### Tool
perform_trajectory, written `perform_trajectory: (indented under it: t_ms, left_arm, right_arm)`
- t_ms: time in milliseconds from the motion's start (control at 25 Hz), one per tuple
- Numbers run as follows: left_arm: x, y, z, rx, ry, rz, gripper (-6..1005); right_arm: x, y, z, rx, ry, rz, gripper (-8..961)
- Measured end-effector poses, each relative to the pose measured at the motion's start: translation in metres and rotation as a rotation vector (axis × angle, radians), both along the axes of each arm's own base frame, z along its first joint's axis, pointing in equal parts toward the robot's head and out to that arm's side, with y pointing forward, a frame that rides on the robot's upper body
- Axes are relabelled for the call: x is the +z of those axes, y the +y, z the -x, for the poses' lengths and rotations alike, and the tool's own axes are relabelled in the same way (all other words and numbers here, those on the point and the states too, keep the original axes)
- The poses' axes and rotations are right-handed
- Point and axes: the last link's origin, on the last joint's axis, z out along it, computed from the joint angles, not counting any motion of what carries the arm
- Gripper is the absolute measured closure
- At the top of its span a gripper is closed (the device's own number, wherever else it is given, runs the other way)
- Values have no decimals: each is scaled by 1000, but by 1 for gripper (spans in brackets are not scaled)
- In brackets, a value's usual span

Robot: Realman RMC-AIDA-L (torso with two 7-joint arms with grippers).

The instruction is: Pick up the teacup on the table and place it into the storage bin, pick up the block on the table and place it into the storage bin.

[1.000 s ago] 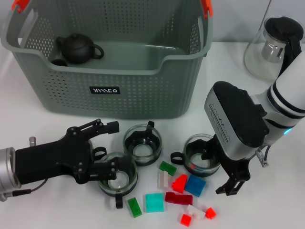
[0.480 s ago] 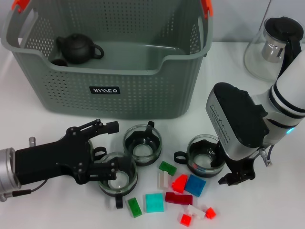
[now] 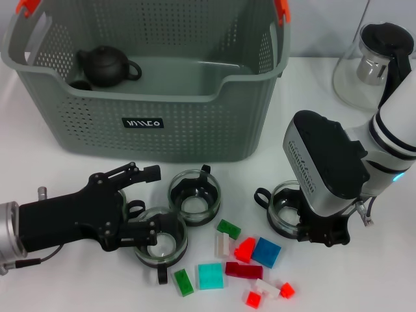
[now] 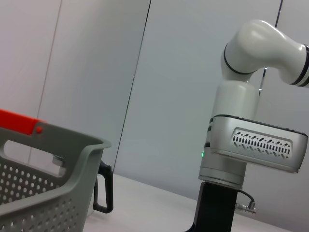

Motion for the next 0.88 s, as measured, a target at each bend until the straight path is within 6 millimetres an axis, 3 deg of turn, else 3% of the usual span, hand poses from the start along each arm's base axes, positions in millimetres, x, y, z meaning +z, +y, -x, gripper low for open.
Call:
perform_trajectory:
  t_ms: [120, 400, 640, 880]
  left_arm:
    - [0, 0, 0, -1, 0, 0, 66]
    - [3, -1, -1, -13, -5, 3, 66]
    - [9, -3, 2, -22, -4, 6, 66]
    - [14, -4, 4, -46, 9, 2, 65]
  right_arm:
    - [1, -1, 2, -2, 5, 4, 849]
    - [15, 1, 11, -44, 51, -7, 897]
    - [57, -2, 40, -167, 271, 4, 898]
    - [102, -2, 85, -238, 600, 3, 897]
